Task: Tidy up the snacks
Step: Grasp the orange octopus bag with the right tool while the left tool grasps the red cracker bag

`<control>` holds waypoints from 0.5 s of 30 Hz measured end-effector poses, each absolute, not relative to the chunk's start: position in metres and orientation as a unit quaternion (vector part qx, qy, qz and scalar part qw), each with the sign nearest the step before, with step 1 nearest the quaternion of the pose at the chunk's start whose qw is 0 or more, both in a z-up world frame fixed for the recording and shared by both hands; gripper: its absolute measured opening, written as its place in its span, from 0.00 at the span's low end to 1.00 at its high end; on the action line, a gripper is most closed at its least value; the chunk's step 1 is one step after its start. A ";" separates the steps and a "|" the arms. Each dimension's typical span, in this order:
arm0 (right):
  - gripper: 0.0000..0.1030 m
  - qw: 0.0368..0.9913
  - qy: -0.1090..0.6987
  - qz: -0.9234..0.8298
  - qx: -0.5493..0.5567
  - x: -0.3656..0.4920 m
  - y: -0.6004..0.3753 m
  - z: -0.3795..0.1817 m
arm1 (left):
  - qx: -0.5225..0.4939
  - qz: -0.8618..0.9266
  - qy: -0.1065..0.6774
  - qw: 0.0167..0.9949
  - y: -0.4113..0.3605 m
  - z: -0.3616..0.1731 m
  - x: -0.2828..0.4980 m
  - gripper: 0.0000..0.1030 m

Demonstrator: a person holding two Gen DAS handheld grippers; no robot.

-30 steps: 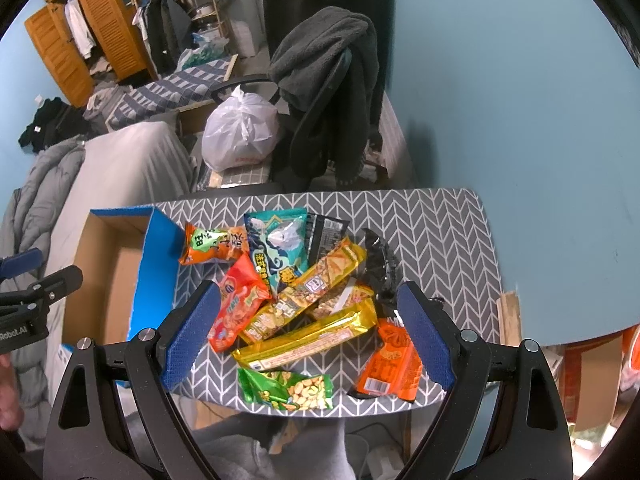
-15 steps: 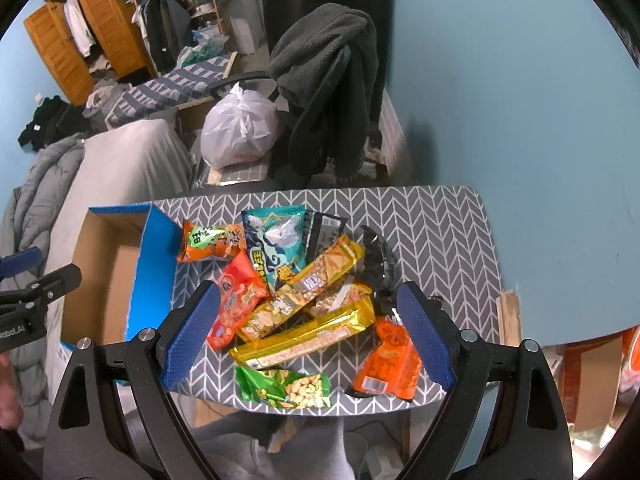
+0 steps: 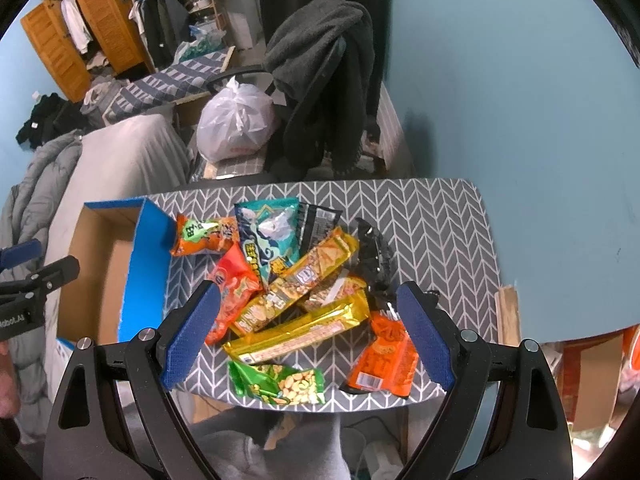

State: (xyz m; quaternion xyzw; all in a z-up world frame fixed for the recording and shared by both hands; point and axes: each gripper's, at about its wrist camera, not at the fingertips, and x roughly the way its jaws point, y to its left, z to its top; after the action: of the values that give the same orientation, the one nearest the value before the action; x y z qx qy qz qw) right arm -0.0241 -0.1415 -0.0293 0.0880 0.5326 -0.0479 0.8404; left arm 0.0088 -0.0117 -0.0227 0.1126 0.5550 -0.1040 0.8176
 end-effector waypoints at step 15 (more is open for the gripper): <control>0.86 0.805 0.582 -0.088 0.080 -0.038 -0.205 -0.114 | 0.147 -0.173 0.583 0.781 -0.037 -0.104 0.027 0.85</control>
State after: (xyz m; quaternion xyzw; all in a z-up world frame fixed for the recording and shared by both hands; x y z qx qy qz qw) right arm -0.0377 -0.2046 -0.1143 0.0796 0.5816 -0.0882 0.8048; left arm 0.0266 -0.0370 -0.1040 0.1466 0.5827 -0.1725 0.7805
